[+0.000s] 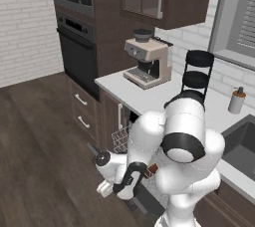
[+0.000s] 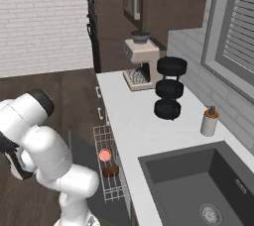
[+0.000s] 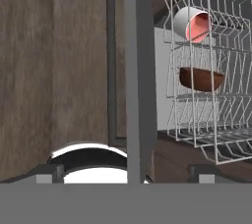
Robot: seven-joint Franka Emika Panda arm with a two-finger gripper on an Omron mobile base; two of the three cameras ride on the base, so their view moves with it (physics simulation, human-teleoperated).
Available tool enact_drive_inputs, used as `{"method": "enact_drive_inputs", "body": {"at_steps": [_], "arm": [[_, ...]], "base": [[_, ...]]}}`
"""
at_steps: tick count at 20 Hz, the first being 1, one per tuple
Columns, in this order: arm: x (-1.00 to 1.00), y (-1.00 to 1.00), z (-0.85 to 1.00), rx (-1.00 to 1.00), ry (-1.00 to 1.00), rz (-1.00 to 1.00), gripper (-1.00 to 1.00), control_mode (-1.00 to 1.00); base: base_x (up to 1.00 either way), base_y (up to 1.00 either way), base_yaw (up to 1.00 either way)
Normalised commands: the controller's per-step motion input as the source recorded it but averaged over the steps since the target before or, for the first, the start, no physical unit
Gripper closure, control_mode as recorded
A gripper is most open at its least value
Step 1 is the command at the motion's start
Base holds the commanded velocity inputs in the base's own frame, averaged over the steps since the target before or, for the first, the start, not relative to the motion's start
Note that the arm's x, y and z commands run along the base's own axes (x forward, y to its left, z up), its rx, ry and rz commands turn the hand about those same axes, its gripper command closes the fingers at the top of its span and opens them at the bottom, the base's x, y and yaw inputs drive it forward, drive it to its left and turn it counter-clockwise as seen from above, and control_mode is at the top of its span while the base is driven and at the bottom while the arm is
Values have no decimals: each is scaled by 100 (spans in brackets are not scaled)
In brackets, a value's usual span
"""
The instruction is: Pick up the cup and bowl from the counter, place them in the dishwasher, and close the dishwasher door.
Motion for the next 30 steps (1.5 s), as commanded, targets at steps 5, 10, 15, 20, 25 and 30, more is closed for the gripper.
{"method": "enact_drive_inputs", "body": {"at_steps": [5, 10, 15, 20, 25, 30], "arm": [[21, 48, -25, -11, 0, -9, -100, -100], [15, 26, -43, -15, 0, -6, -100, -100], [0, 25, -25, -16, 0, -8, -100, -100], [1, 26, -5, -13, 0, -11, -100, -100], [14, 27, -11, -15, 0, -12, -100, -100], [27, 24, -22, -18, 0, -12, -100, -100]], "base": [[0, 0, 0], [0, 0, 0], [0, 0, 0], [0, 0, 0], [0, 0, 0], [0, 0, 0]]}}
